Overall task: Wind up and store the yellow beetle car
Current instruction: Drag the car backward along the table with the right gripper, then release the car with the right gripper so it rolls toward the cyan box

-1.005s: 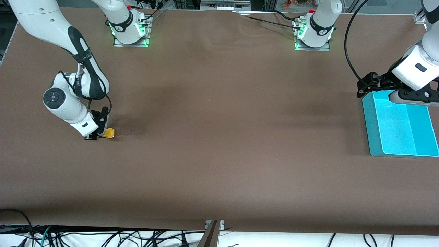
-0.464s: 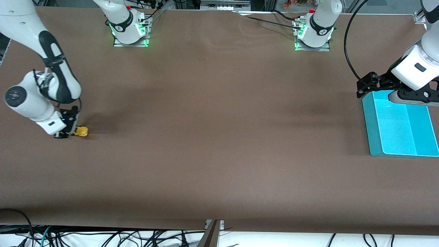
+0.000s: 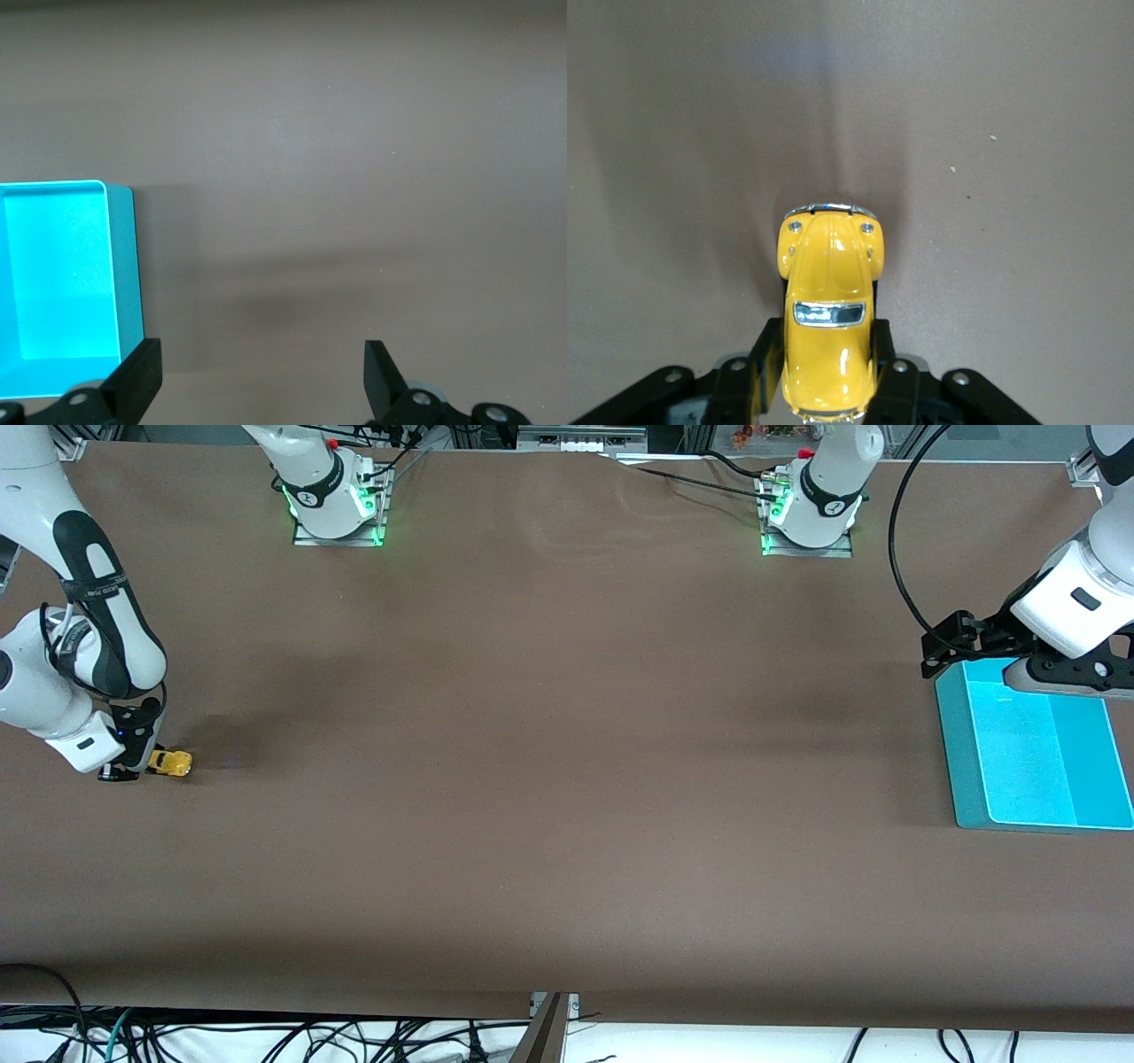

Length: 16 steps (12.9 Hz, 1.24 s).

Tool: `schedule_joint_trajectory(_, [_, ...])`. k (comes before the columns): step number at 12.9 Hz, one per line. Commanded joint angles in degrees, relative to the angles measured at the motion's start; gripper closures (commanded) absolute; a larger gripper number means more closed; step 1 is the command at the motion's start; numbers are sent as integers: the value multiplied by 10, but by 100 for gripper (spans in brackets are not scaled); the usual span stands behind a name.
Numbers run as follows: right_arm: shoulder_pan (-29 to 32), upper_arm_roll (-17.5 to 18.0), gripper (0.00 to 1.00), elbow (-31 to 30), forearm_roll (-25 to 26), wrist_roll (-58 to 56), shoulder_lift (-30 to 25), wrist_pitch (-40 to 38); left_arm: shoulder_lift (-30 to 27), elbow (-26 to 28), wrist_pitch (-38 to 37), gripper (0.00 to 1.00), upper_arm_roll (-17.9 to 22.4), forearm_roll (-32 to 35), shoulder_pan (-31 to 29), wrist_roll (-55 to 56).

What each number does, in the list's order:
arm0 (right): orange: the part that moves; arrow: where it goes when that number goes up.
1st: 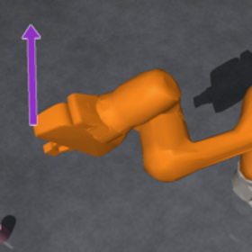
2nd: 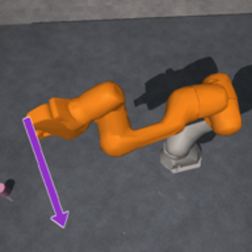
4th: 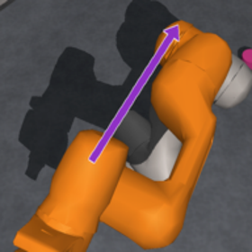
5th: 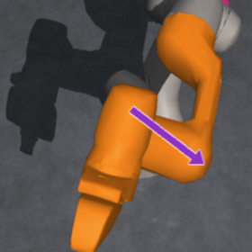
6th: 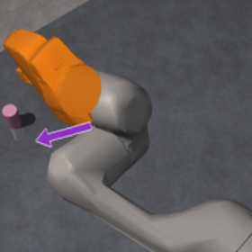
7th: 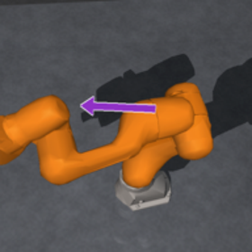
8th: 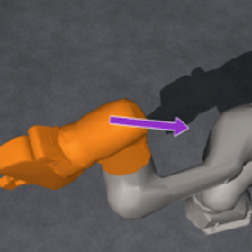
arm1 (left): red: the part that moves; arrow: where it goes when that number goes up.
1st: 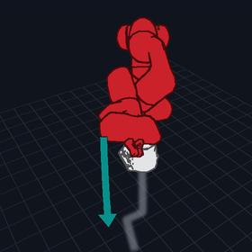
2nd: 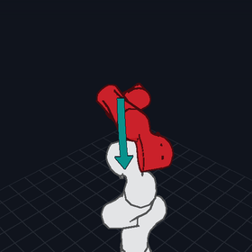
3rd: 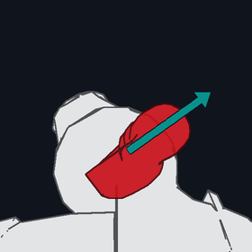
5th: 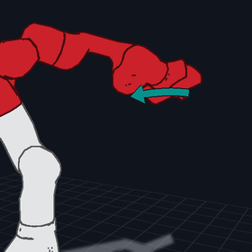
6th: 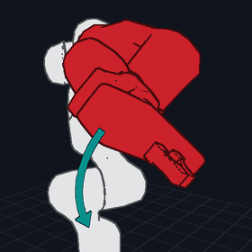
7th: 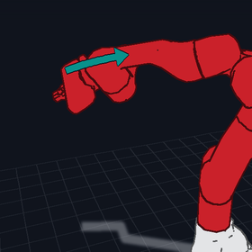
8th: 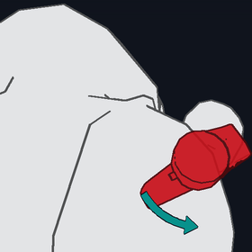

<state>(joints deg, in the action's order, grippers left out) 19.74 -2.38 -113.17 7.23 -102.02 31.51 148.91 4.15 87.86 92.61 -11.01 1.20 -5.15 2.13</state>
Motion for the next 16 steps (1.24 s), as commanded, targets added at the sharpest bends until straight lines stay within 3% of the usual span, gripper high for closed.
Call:
schedule_joint_trajectory(1, [13,33,0,44,-7,-2,74,26,-3,-7,-9,0,-1,-7,-1,-1])
schedule_joint_trajectory(11, [9,65,0,71,-20,9,54,-17,-3,-7,-9,0,-1,-7,-1,-1])
schedule_joint_trajectory(13, [4,80,0,87,-48,60,33,-56,-3,-7,-9,0,-1,-7,-1,-1])
schedule_joint_trajectory(16, [-10,91,0,129,-48,172,30,-116,-3,-7,-10,0,-1,-7,-1,-2])
